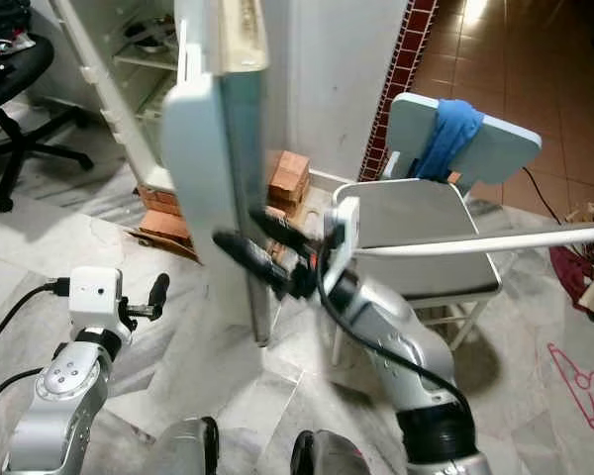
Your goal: Restocking fridge
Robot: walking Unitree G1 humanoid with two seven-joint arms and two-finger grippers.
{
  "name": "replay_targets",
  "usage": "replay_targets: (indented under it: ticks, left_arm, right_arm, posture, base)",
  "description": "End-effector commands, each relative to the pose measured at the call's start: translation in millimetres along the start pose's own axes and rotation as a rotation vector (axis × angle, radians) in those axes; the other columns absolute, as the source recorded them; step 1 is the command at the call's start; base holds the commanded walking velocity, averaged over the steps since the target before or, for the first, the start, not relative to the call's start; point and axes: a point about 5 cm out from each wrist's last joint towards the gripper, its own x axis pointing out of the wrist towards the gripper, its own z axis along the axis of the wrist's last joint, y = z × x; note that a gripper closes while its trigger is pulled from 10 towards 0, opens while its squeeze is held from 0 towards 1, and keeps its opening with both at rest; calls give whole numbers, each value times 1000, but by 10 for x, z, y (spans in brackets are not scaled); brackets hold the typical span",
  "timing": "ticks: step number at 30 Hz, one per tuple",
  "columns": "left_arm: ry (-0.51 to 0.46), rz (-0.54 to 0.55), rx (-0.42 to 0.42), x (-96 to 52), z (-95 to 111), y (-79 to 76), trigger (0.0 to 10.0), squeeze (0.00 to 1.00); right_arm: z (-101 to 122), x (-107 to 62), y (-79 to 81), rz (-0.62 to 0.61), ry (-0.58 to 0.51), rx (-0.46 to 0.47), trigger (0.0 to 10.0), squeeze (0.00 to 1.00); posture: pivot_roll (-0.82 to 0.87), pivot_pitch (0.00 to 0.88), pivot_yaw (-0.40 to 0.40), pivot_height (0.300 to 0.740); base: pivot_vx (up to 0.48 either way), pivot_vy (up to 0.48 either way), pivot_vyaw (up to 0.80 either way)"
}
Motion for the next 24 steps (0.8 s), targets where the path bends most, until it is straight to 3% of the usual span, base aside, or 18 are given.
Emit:
replay_targets:
  ticks: [1, 5, 6, 8, 10, 12, 13, 14, 15, 17, 18, 24]
  left_arm:
    - [16, 8, 6, -12, -39, 12, 10000, 0]
    - [16, 8, 6, -2, -37, 7, 10000, 0]
    - [15, 9, 7, 7, -32, 0, 10000, 0]
    - [10, 9, 8, 14, -25, -6, 10000, 0]
    - [4, 10, 7, 23, -8, -16, 10000, 0]
    - [26, 30, 9, 35, -26, -11, 10000, 0]
    - [32, 39, 4, 45, -35, 0, 10000, 0]
    - [32, 39, 4, 45, -35, 0, 10000, 0]
    - [30, 56, 7, 63, -35, 25, 10000, 0]
    - [16, 59, 11, 80, -14, 41, 10000, 0]
    - [0, 55, 10, 92, 11, 42, 10000, 0]
    - [-52, 46, 30, 144, 108, 23, 10000, 0]
  right_arm:
    - [-42, -37, 67, 64, 64, -4, 10000, 0]
    - [-161, -147, 138, 129, 180, -6, 10000, 0]
    - [-259, -198, 121, 130, 253, -42, 10000, 0]
    - [-322, -232, 104, 127, 297, -72, 10000, 0]
    - [-421, -273, 16, 66, 365, -129, 10000, 0]
    - [-489, -294, -129, -49, 414, -246, 10000, 0]
    - [-466, -273, -266, -180, 402, -334, 10000, 0]
    - [-466, -273, -266, -180, 402, -334, 10000, 0]
    - [-373, -239, -435, -368, 337, -409, 10000, 0]
    - [-231, -212, -507, -484, 229, -435, 10000, 0]
    - [-103, -207, -538, -574, 138, -493, 10000, 0]
    - [-28, -228, -543, -726, 6, -505, 10000, 0]
  posture:
    - [105, 96, -33, 740]
    - [103, 96, -32, 740]
    - [103, 96, -33, 740]
    - [102, 97, -33, 740]
    - [101, 99, -33, 740]
    - [100, 99, -34, 740]
    - [98, 100, -34, 740]
    - [98, 100, -34, 740]
    - [95, 101, -34, 740]
    - [92, 106, -33, 740]
    - [88, 108, -31, 740]
    - [85, 105, -30, 740]
  base:
    - [0, 0, 0]
    - [0, 0, 0]
    - [0, 0, 0]
    - [0, 0, 0]
    - [0, 0, 0]
    - [0, 0, 0]
    - [0, 454, 0]
    - [0, 454, 0]
    - [0, 461, 0]
    - [0, 465, 0]
    - [0, 472, 0]
    - [0, 479, 0]
